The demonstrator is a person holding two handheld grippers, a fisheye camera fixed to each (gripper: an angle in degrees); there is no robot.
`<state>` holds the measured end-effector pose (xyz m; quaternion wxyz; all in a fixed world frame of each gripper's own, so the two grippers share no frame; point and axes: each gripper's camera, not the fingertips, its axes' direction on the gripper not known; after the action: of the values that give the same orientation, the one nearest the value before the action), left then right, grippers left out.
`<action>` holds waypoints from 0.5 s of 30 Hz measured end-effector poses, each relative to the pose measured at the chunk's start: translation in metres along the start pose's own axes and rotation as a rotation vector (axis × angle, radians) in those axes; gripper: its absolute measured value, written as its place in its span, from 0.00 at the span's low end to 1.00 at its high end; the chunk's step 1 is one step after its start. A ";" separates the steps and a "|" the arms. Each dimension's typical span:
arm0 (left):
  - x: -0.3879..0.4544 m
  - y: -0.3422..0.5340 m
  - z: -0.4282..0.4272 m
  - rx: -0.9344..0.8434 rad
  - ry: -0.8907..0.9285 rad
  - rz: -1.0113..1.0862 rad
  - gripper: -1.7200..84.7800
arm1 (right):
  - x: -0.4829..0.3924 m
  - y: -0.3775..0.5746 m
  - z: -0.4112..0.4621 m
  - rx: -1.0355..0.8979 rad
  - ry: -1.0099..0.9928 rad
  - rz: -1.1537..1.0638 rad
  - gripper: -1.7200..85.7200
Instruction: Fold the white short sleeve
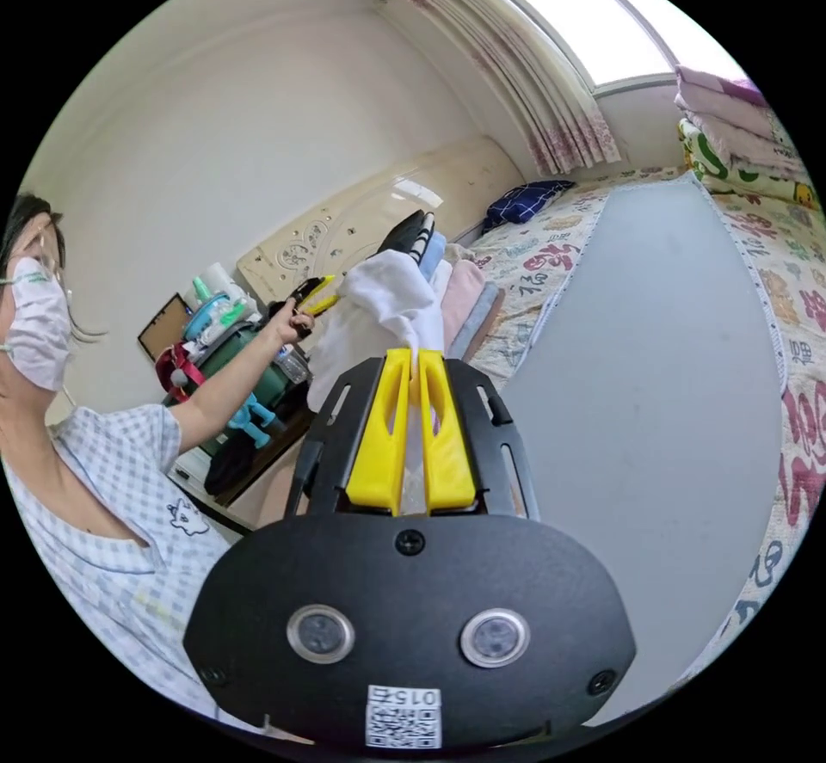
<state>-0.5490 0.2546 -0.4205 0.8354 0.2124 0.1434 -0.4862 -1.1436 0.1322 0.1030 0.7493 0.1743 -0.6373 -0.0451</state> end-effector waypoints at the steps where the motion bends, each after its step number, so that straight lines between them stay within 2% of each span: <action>1: 0.002 0.001 -0.001 -0.005 -0.016 0.007 0.07 | -0.006 -0.003 0.009 -0.023 0.032 0.006 0.02; 4: 0.024 0.014 -0.023 0.078 -0.015 0.059 0.03 | -0.047 -0.018 0.037 -0.071 0.109 -0.015 0.02; 9: 0.098 0.051 -0.089 0.167 -0.022 0.284 0.02 | -0.139 -0.061 0.014 0.080 0.242 -0.076 0.02; 15: 0.173 0.107 -0.162 0.223 0.079 0.433 0.02 | -0.239 -0.116 -0.052 0.268 0.378 -0.104 0.02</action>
<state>-0.3766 0.2512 -0.6156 0.8852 0.3479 0.0725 -0.3002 -1.1187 0.1039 -0.1649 0.8220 0.3102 -0.4763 0.0346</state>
